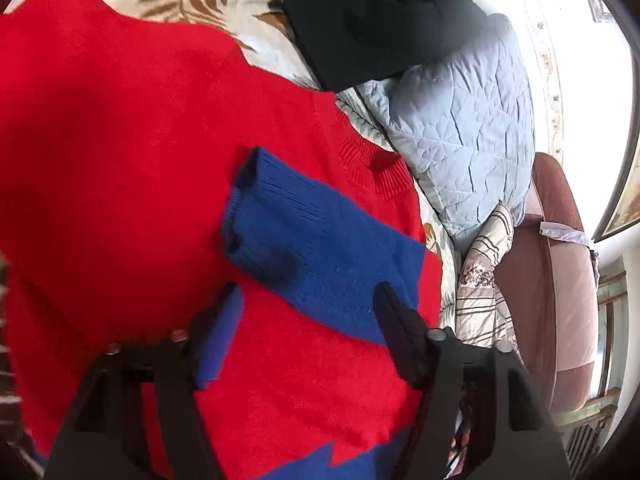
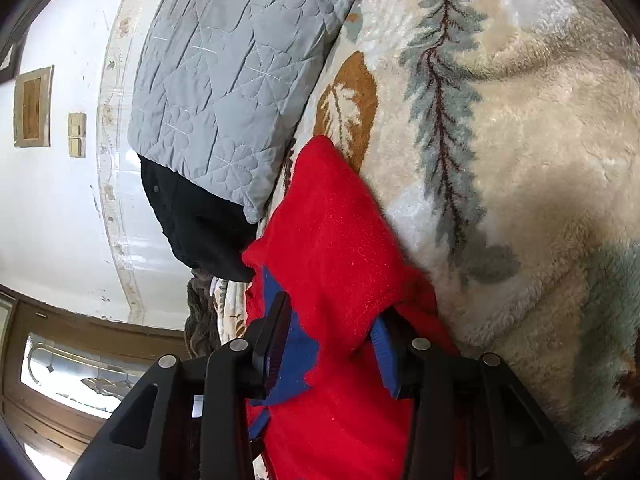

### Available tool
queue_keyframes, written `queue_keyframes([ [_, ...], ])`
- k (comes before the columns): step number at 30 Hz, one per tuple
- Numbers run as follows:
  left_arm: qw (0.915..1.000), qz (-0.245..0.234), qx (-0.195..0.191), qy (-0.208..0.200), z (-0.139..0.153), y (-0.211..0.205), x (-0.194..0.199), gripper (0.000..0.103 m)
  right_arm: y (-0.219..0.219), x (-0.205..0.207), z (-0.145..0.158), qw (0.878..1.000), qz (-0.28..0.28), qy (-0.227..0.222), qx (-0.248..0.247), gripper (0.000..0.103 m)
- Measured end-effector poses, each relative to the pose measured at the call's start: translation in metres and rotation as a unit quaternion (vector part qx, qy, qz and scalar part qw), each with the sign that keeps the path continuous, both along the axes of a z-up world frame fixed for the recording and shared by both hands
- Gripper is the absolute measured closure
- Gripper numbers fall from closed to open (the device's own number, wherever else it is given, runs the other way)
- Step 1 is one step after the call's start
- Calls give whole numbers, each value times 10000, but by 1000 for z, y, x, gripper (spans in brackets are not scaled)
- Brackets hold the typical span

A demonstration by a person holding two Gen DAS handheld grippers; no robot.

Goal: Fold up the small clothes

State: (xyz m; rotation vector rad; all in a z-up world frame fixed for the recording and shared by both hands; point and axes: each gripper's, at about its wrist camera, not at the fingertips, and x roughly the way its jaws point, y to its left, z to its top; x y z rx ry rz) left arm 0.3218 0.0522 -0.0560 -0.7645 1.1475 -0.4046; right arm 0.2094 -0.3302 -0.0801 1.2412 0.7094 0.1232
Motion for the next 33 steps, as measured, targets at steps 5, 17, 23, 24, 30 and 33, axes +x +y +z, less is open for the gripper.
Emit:
queue_keyframes([
  [5, 9993, 266, -238, -84, -3, 0, 16, 86, -3, -4, -4, 10000, -37, -21, 36, 61],
  [17, 9950, 560, 732, -374, 26, 20, -8, 100, 21, -2, 4, 9961, 648, -184, -570, 96],
  [23, 9976, 570, 346, 176, -6, 44, -13, 99, 27, -16, 28, 9875, 958, -177, -1240, 87],
  [24, 9977, 635, 222, 112, -1, 49, -16, 99, 20, -21, 42, 9870, 782, -471, -1326, 84],
  [30, 9945, 848, 389, -480, 24, 55, -15, 64, 3, 18, 39, 9819, 201, -78, -1884, 47],
  [33, 9933, 658, 812, -493, 18, 45, -5, 64, 8, 42, 18, 9831, 483, 216, -1754, 95],
])
